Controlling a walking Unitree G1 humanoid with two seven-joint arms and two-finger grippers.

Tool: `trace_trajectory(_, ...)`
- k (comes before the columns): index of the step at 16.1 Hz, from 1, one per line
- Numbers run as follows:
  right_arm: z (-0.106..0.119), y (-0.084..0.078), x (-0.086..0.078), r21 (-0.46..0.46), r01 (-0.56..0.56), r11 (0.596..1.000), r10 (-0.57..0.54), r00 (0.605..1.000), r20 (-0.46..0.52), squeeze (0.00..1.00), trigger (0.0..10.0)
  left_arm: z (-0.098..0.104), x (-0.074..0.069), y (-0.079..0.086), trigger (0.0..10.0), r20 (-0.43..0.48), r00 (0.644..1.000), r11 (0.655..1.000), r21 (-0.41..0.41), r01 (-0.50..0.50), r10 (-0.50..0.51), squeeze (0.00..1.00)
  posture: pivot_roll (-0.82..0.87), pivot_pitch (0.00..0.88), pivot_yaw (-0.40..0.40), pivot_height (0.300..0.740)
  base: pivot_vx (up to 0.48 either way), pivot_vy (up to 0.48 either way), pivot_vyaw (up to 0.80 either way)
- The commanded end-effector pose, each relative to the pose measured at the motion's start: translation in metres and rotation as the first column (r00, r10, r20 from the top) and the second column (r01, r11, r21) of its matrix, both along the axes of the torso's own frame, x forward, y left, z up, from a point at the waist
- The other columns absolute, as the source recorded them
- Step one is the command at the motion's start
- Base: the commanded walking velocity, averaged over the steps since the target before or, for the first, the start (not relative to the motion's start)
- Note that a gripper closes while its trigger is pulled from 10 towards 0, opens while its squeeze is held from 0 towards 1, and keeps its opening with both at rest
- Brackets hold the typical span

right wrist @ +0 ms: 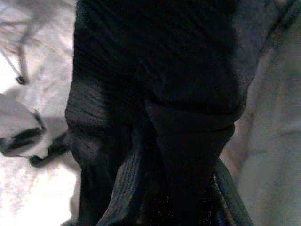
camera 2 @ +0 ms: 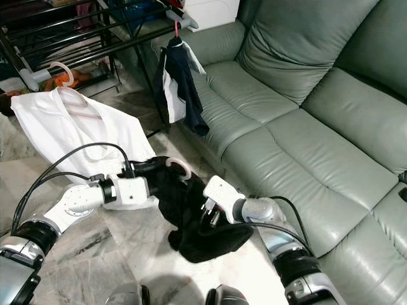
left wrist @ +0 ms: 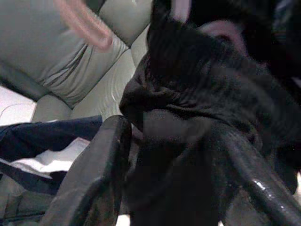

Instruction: Hang hanger

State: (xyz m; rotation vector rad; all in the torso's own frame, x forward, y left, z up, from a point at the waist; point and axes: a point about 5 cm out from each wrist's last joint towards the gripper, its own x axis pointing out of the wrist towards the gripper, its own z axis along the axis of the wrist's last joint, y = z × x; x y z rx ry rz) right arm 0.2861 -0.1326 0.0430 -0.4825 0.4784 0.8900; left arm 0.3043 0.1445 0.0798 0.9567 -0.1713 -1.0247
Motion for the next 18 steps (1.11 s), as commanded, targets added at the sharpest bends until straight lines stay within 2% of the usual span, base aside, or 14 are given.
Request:
trace_trajectory(1,0.004,-0.004,0.010,-0.029,0.081,0.996,-0.080,0.996,0.042,0.00,0.0,-0.003,0.000,0.004,10.0,-0.013,0.999,0.999,-0.016,-0.040,0.039,1.00,-0.04,0.047,-0.010,0.740,0.000,0.000,0.00)
trace_trajectory(3,0.002,-0.010,0.015,-0.040,0.177,0.983,-0.173,0.982,0.074,0.00,0.0,-0.007,0.002,0.011,10.0,-0.039,0.991,0.990,-0.050,-0.133,0.131,1.00,-0.04,0.042,-0.007,0.740,0.000,0.000,0.00)
trace_trajectory(4,0.003,-0.012,0.017,-0.036,0.223,0.974,-0.219,0.971,0.098,0.00,0.0,-0.010,0.004,0.015,10.0,-0.069,0.975,0.972,-0.091,-0.216,0.210,1.00,-0.04,0.042,-0.006,0.740,0.000,0.000,0.00)
trace_trajectory(5,0.003,-0.015,0.018,-0.023,0.269,0.963,-0.265,0.957,0.117,0.00,0.0,-0.014,0.006,0.019,10.0,-0.111,0.946,0.939,-0.130,-0.317,0.304,1.00,-0.04,0.040,-0.005,0.740,0.000,0.000,0.00)
trace_trajectory(6,0.007,-0.016,0.020,0.024,0.340,0.940,-0.339,0.926,0.168,0.00,0.0,-0.019,0.009,0.021,10.0,-0.256,0.869,0.835,-0.262,-0.484,0.424,1.00,-0.04,0.036,-0.006,0.740,0.000,0.000,0.00)
trace_trajectory(7,0.008,-0.016,0.020,0.055,0.405,0.913,-0.407,0.890,0.205,0.00,9.0,-0.019,0.011,0.021,10.0,-0.411,0.774,0.654,-0.420,-0.629,0.481,1.00,-0.04,0.035,-0.004,0.740,0.000,0.000,0.00)
trace_trajectory(8,0.008,-0.016,0.020,0.069,0.427,0.902,-0.431,0.880,0.199,0.00,10.0,-0.019,0.010,0.022,10.0,-0.426,0.759,0.620,-0.439,-0.650,0.493,0.43,-0.04,0.036,-0.002,0.740,0.000,0.000,0.00)
trace_trajectory(9,0.007,-0.014,0.019,0.109,0.466,0.878,-0.478,0.859,0.182,0.00,10.0,-0.018,0.009,0.024,10.0,-0.435,0.738,0.566,-0.474,-0.674,0.515,0.00,-0.03,0.037,0.001,0.740,0.000,0.000,0.00)
trace_trajectory(10,0.007,-0.012,0.018,0.138,0.484,0.864,-0.502,0.846,0.180,0.00,10.0,-0.016,0.008,0.027,10.0,-0.440,0.725,0.532,-0.493,-0.689,0.531,0.00,-0.03,0.040,0.006,0.740,0.000,0.000,0.00)
trace_trajectory(11,0.015,-0.009,0.019,0.223,0.500,0.837,-0.542,0.812,0.215,0.00,10.0,-0.010,0.008,0.035,10.0,-0.448,0.688,0.448,-0.532,-0.718,0.571,0.00,-0.04,0.043,0.006,0.740,0.000,0.000,0.00)
trace_trajectory(12,0.020,-0.011,0.019,0.255,0.515,0.818,-0.570,0.787,0.236,0.00,10.0,-0.004,0.009,0.039,10.0,-0.455,0.672,0.402,-0.557,-0.727,0.584,0.00,-0.04,0.043,0.006,0.740,0.000,0.000,0.00)
trace_trajectory(15,0.023,-0.010,0.021,0.284,0.531,0.798,-0.595,0.769,0.234,0.00,10.0,0.003,0.013,0.043,10.0,-0.481,0.656,0.358,-0.573,-0.738,0.582,0.00,-0.03,0.054,0.007,0.740,0.090,0.000,0.00)
trace_trajectory(18,0.027,-0.009,0.026,0.301,0.520,0.800,-0.590,0.772,0.236,0.00,10.0,0.009,0.015,0.042,10.0,-0.480,0.653,0.354,-0.573,-0.739,0.586,0.00,-0.03,0.057,0.008,0.740,0.271,0.000,0.00)
